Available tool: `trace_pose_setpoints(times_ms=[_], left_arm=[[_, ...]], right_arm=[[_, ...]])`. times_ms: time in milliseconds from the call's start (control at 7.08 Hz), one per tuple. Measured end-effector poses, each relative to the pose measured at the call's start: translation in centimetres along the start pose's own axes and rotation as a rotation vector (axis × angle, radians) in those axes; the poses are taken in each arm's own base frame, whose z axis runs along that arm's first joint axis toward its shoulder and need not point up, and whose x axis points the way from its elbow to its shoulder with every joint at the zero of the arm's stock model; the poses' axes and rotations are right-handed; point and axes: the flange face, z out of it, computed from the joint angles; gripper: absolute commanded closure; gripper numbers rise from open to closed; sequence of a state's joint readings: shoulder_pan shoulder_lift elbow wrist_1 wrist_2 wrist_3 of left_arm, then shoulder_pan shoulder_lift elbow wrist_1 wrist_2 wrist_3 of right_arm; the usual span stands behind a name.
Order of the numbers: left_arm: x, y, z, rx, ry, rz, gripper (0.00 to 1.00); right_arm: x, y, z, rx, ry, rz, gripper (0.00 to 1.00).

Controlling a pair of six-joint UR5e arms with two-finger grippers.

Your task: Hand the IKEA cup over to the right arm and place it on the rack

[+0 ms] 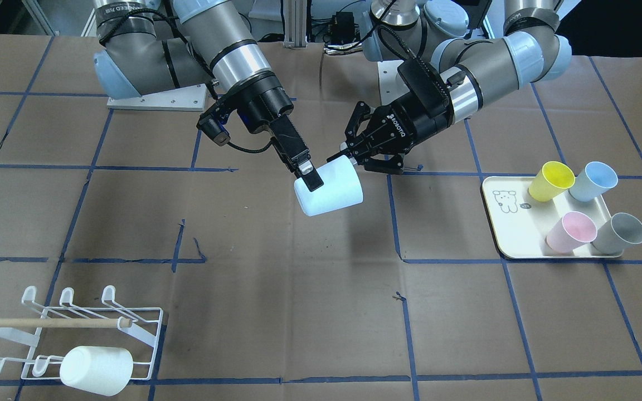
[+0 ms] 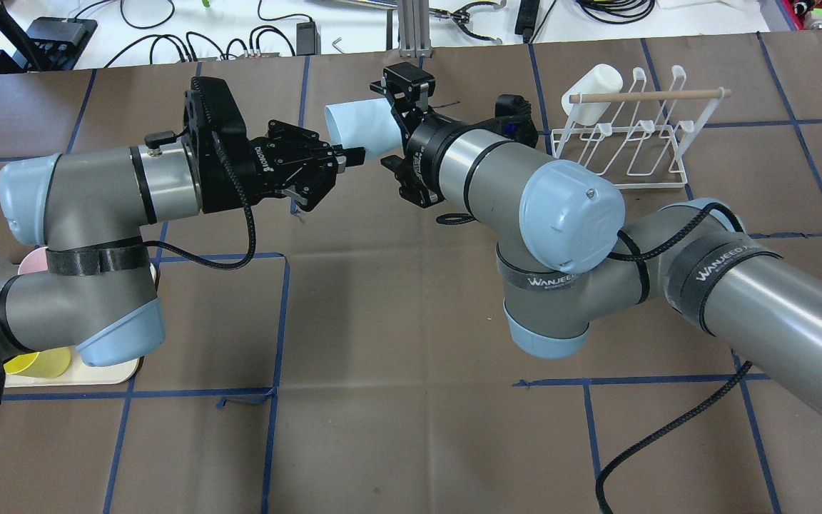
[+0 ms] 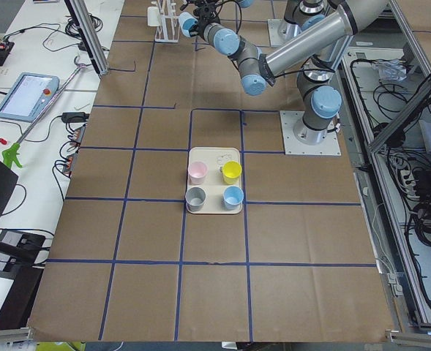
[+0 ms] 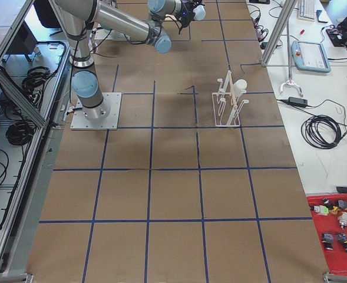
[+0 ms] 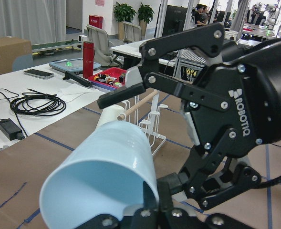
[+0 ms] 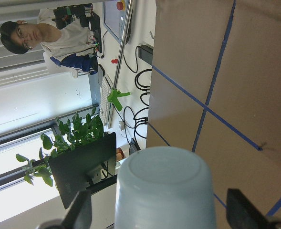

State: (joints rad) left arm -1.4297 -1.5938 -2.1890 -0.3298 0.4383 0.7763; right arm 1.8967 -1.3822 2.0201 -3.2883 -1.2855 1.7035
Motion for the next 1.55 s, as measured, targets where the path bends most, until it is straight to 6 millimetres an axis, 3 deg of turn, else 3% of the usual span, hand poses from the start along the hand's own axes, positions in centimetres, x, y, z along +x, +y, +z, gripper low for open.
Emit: trace_pose_setpoints(times_ms=[424, 1271, 1553], left_arm=[[0.0, 0.0, 0.0, 0.0, 0.0, -0.001, 0.94], [-0.02, -0.07, -0.02, 0.0, -0.001, -0.002, 0.94], [-0.01, -0.1, -0.03, 0.0, -0.001, -0.001, 0.91]], right_arm=[[-0.18, -0.01, 0.79, -0.007, 0.006, -0.004, 0.02], [0.27, 0.23, 1.3, -0.012, 0.022, -0.003, 0.23], [0.28, 0.25, 1.27, -0.013, 0.022, 0.001, 0.4]])
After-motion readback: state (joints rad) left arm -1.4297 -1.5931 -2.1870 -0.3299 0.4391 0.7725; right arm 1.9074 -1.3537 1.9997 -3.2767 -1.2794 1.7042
